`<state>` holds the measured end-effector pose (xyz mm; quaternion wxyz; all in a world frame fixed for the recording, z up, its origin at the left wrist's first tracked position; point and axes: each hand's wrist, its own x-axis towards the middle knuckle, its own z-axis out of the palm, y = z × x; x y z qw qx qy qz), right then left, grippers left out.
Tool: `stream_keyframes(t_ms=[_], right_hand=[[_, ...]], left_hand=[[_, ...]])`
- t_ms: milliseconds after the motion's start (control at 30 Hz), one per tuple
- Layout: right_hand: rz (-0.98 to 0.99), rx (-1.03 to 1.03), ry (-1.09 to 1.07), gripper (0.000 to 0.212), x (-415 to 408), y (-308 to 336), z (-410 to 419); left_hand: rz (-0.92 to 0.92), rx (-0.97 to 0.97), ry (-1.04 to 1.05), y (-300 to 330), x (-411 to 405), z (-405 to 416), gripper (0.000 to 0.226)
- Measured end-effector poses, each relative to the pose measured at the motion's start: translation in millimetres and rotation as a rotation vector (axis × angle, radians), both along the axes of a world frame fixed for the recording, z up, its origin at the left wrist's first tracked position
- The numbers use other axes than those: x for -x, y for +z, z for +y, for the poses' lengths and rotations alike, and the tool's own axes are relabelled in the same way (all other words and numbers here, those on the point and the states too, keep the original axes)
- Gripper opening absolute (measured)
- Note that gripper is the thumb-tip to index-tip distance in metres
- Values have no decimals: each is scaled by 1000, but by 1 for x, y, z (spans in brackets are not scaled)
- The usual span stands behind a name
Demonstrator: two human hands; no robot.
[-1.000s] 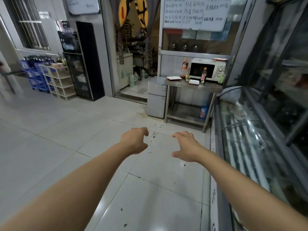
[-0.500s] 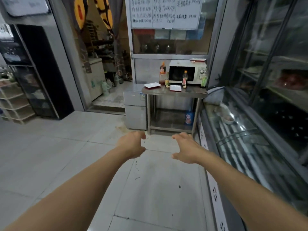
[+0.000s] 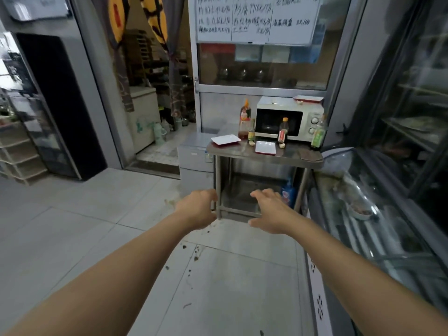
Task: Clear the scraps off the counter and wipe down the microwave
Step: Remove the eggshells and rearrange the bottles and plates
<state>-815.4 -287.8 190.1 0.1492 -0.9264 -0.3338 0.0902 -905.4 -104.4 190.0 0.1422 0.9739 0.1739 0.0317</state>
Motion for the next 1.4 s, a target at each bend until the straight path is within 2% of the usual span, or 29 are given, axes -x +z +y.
stream_keyframes(t_ms=[400,700,1000,1400], right_hand=[[-16,-18,-40,78,-206,-2,100],[21,-55,-179,76,-346,3,173],[25,-63,-252,76,-481,-12,197],[52,-17,-227,74,-690,-44,206]], left_hand=[[3,17,-29,-7,-211,114,45],[25,58,-118,4,-377,211,44],[9,68,-188,-13,-507,236,46],[84,77,-139,-51,-704,243,50]])
